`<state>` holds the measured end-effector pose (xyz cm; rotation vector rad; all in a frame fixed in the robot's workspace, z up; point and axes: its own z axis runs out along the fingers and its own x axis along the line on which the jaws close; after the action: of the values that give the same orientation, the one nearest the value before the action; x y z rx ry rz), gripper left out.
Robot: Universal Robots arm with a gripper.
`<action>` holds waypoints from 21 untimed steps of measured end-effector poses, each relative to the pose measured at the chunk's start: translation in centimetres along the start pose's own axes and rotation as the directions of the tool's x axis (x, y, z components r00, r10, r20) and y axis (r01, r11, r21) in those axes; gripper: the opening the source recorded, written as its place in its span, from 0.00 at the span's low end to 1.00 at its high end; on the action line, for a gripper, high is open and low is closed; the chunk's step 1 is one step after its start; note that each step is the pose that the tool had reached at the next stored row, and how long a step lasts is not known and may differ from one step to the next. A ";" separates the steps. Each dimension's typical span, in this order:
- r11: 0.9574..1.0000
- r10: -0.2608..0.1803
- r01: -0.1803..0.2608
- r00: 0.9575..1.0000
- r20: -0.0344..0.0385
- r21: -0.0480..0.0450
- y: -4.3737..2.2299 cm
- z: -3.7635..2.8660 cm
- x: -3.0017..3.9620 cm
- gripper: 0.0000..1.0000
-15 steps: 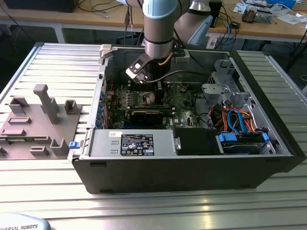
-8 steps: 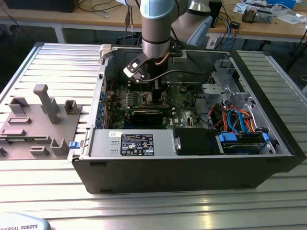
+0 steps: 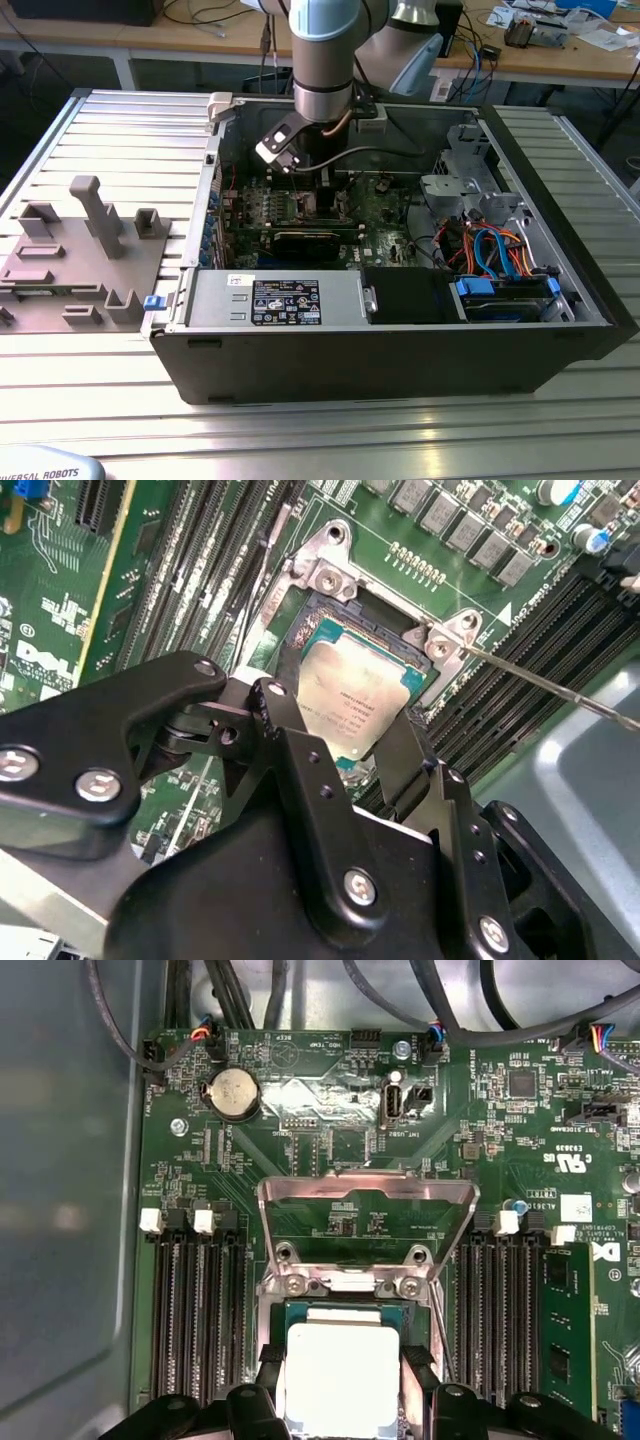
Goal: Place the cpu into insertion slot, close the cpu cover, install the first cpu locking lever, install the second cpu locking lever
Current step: 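Place the cpu into insertion slot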
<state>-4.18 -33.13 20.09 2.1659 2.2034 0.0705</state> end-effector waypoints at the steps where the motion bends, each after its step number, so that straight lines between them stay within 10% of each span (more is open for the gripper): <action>1: 1.000 0.000 0.000 1.000 0.000 0.000 0.00 0.00 -0.07 0.54; 21: 1.000 -0.031 0.031 0.999 -0.018 -0.001 0.03 -0.45 -0.41 0.54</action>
<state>-4.17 -33.54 20.55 2.1381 2.2455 0.0896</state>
